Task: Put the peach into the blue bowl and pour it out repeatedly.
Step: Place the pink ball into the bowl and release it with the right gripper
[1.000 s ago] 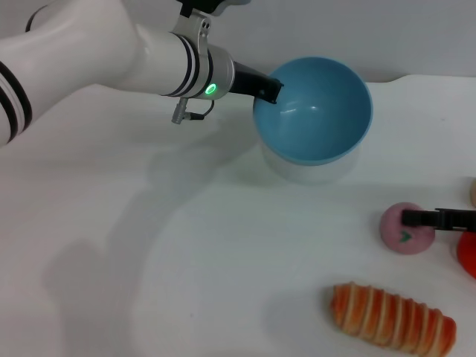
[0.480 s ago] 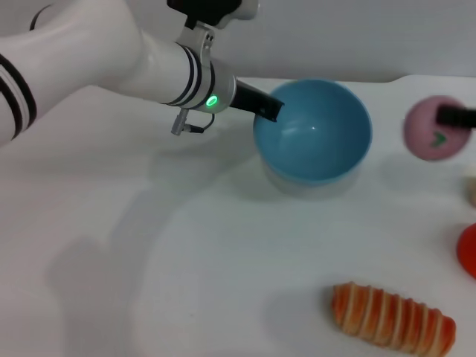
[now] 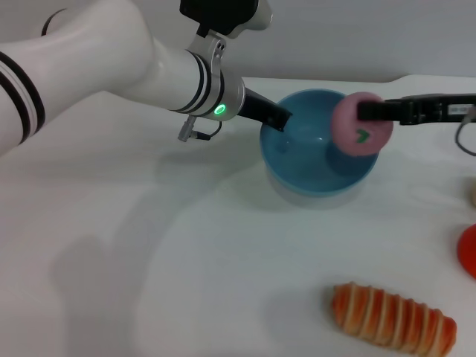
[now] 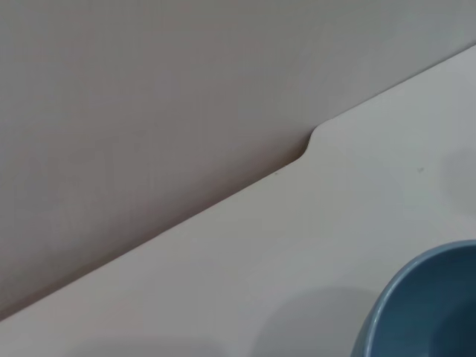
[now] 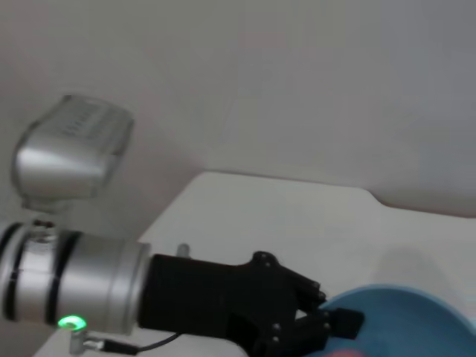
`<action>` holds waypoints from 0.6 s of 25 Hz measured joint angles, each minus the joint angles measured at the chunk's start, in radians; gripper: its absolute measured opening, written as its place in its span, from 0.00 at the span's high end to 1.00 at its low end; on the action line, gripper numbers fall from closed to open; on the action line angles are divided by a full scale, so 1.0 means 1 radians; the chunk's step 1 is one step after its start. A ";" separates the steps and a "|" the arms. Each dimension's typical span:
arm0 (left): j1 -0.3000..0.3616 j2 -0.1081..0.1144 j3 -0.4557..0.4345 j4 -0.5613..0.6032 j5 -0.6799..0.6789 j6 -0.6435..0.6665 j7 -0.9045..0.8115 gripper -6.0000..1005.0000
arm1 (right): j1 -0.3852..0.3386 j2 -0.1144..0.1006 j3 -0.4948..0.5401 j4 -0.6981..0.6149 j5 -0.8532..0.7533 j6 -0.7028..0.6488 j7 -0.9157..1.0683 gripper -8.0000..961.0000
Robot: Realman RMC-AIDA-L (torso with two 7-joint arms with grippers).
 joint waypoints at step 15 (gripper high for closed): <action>0.013 0.000 0.005 -0.002 -0.019 -0.011 0.000 0.99 | -0.009 0.006 -0.030 0.029 0.011 0.133 -0.049 0.61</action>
